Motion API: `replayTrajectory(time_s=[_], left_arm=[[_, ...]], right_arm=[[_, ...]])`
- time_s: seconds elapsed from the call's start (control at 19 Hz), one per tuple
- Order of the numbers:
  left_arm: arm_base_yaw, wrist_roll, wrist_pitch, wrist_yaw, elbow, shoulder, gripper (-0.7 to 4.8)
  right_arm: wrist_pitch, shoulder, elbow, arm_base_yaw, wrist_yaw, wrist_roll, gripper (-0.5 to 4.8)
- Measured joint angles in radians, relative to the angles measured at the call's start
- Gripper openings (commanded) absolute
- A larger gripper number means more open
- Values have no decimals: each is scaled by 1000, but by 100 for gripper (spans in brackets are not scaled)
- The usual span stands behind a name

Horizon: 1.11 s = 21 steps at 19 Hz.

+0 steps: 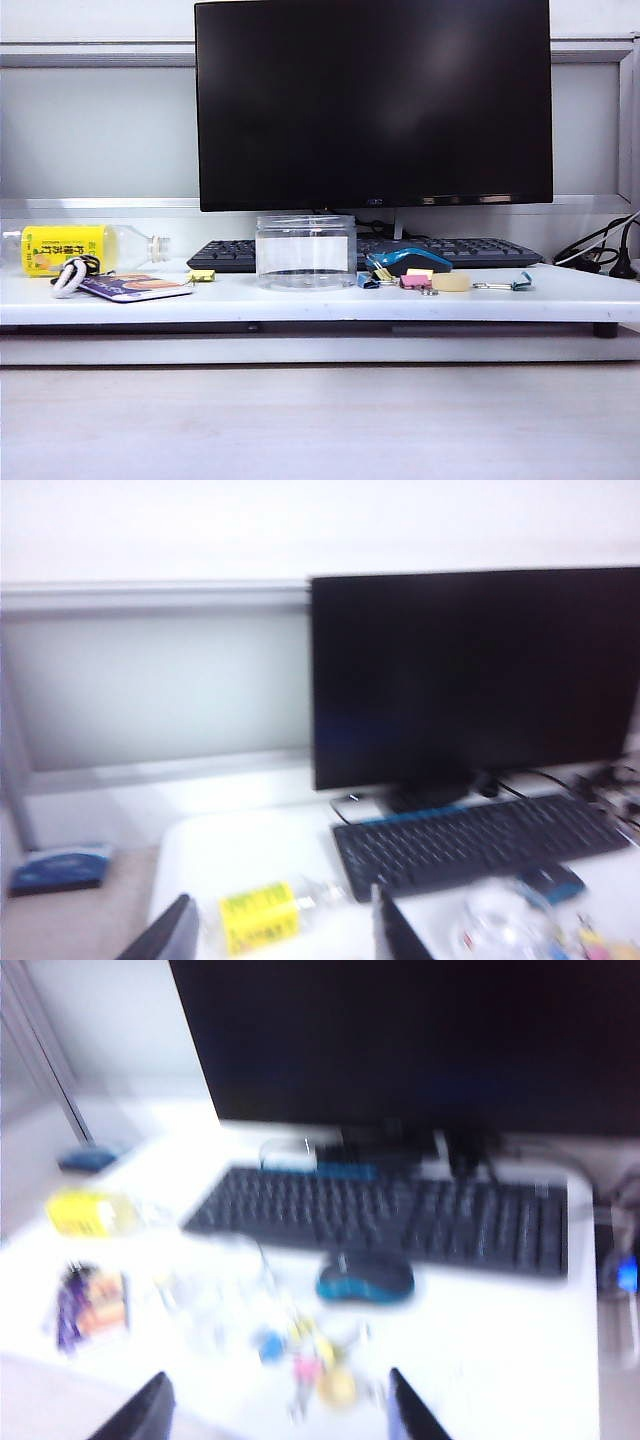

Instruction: Take the clips out of the round transparent plastic box and place them on the table.

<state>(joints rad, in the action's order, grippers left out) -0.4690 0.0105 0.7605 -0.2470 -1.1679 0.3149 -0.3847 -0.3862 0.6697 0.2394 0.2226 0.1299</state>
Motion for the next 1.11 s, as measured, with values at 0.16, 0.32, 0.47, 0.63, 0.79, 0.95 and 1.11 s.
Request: replayTrajectory(time_s=[0.16,0.32,0.47,0.63,0.79,0.95,1.11], left_arm=[[0,-3,8,-18,148,-121,232],[0,-5,52,-53,256,-127,232],[0,-100,66,-47,338,-127,232],[0,-195,15,-31,372,-128,206],[0,-147,-110,93,403,-129,109],[0,19,-245,353,476,-129,105],[0,62,-266,400,523,-129,41]], right_arm=[[-11,-2,-92,0,-2,0,274],[-10,-2,-154,0,-2,0,274],[-23,-2,-209,0,-2,0,274],[-23,-2,-212,0,-2,1,219],[16,-1,-212,0,-2,1,198],[109,-2,-237,0,3,1,174],[167,-2,-246,0,25,0,136]])
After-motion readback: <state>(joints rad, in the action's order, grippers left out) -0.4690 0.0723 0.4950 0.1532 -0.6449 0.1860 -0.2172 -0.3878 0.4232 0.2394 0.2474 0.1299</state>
